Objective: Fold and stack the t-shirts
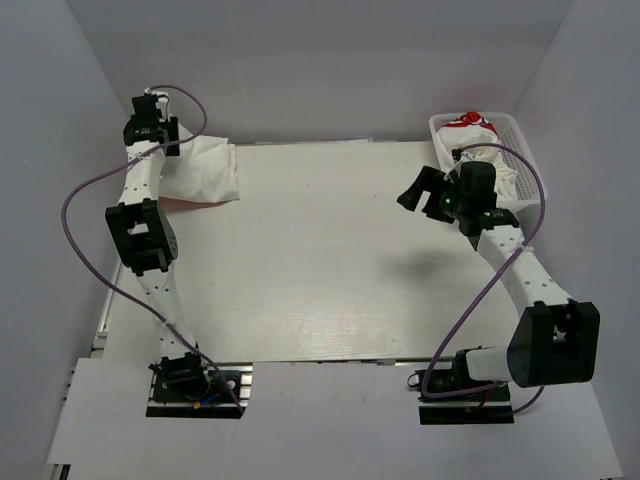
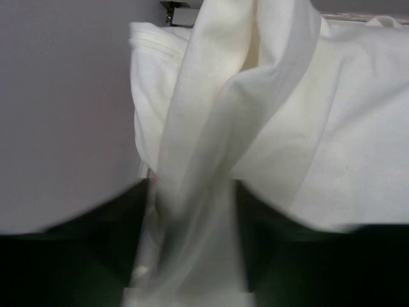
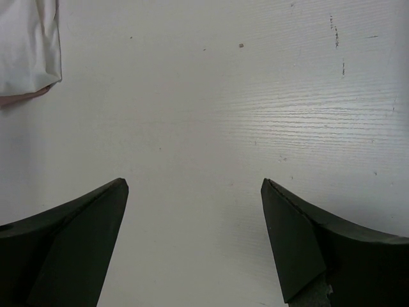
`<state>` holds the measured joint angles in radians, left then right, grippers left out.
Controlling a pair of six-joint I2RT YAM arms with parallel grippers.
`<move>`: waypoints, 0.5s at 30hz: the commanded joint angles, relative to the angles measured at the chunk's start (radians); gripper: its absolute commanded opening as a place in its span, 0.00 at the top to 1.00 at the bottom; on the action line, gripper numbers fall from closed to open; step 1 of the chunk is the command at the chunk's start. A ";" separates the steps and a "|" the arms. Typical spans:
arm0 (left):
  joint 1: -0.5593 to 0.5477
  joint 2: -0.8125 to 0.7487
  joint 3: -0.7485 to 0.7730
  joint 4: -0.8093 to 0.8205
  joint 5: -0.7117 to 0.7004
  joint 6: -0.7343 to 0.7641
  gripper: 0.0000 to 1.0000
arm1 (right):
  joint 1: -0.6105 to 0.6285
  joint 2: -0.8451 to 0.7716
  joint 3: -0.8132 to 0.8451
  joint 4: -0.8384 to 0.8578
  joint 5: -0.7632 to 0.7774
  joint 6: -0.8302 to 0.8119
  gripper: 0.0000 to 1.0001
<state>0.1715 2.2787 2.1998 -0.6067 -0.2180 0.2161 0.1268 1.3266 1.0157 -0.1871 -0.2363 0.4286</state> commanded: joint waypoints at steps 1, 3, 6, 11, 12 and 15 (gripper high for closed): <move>0.011 -0.007 0.040 0.094 -0.041 -0.012 0.03 | 0.008 -0.003 0.050 -0.009 0.021 0.015 0.10; 0.011 0.011 0.072 0.094 -0.079 -0.012 0.00 | 0.013 0.002 0.060 -0.029 0.035 0.015 0.10; 0.011 0.022 0.072 0.094 -0.080 -0.037 0.00 | 0.016 0.003 0.070 -0.054 0.048 0.012 0.10; 0.002 -0.047 0.052 0.050 0.026 -0.089 0.00 | 0.022 -0.013 0.067 -0.066 0.069 -0.005 0.10; 0.002 -0.060 0.052 0.023 0.044 -0.098 0.00 | 0.022 -0.017 0.063 -0.069 0.080 -0.013 0.10; -0.021 -0.136 0.005 -0.046 0.167 -0.179 0.00 | 0.017 -0.061 0.018 -0.046 0.086 -0.007 0.10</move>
<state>0.1768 2.2963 2.2154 -0.5850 -0.1833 0.1242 0.1455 1.3224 1.0393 -0.2455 -0.1783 0.4343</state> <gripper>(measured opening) 0.997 0.904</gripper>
